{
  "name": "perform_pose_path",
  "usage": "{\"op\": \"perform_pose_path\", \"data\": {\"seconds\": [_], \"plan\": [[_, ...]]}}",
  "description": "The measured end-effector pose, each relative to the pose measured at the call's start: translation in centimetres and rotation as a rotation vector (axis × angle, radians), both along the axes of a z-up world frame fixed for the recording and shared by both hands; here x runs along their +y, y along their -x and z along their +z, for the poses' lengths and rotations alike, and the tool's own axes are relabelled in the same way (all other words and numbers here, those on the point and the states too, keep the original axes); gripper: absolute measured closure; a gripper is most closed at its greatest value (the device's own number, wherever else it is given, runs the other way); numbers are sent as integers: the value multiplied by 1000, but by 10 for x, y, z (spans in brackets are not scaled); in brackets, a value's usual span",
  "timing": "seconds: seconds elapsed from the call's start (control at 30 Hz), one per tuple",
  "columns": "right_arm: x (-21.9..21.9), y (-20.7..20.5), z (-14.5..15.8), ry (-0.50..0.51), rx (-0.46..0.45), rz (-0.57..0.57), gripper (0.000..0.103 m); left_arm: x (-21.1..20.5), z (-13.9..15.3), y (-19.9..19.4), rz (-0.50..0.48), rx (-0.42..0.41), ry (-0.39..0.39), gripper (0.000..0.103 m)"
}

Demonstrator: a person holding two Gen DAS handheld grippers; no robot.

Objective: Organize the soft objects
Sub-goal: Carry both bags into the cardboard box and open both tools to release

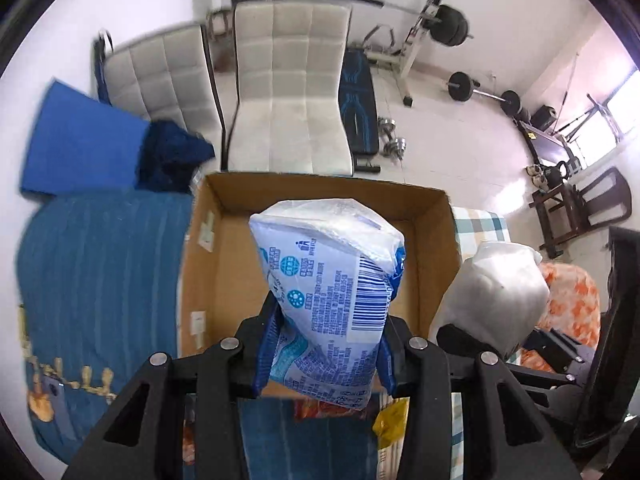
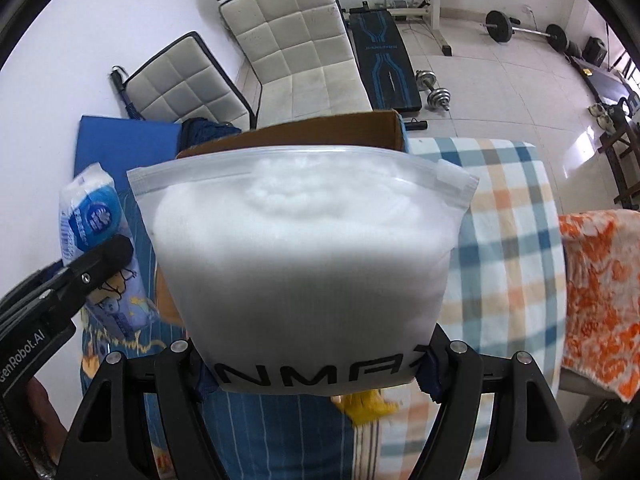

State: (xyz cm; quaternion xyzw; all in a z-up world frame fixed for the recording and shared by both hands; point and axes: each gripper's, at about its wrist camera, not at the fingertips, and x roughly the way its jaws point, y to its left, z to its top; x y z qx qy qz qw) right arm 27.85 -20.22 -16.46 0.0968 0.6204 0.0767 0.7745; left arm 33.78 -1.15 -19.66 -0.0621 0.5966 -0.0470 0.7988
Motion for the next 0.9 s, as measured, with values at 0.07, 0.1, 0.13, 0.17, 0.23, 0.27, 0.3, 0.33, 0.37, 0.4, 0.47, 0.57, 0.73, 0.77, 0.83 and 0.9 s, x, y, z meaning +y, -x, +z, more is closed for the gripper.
{"op": "perform_pose_path", "data": {"seconds": [0.07,0.1,0.13,0.17,0.23,0.27,0.3,0.33,0.37,0.4,0.47,0.57,0.73,0.77,0.83,0.9], "plan": [[3,-24,-12,4,14,-2,26,7,-26,-22,18,67,49,65],[4,-35,-18,2,25,-6,26,8,-36,-32,17,96,69,64],[4,-46,-29,-2,42,-13,26,10,-49,-39,20,127,83,64],[5,-59,-40,-2,62,-16,26,13,-66,-49,26,163,98,64],[5,-77,-63,0,95,-20,26,15,-89,-63,33,216,119,64],[5,-85,-78,9,113,-18,26,16,-100,-68,40,237,130,64],[5,-91,-89,16,128,-20,26,17,-110,-76,40,256,156,64],[5,-98,-101,22,144,-23,26,17,-117,-81,43,272,166,64],[6,-104,-112,25,159,-22,26,16,-124,-86,43,286,170,64],[7,-109,-121,29,173,-19,25,15,-129,-92,41,297,184,64],[11,-117,-139,37,195,-16,25,13,-137,-99,44,314,193,64],[20,-128,-159,58,222,3,25,7,-149,-108,32,340,218,63],[29,-142,-186,115,244,13,24,4,-160,-118,38,375,236,61],[27,-144,-191,117,247,4,24,3,-163,-118,40,384,237,60],[26,-148,-200,133,261,4,24,4,-167,-118,41,399,236,59],[24,-151,-208,153,264,9,24,5,-169,-117,41,407,223,57]]}}
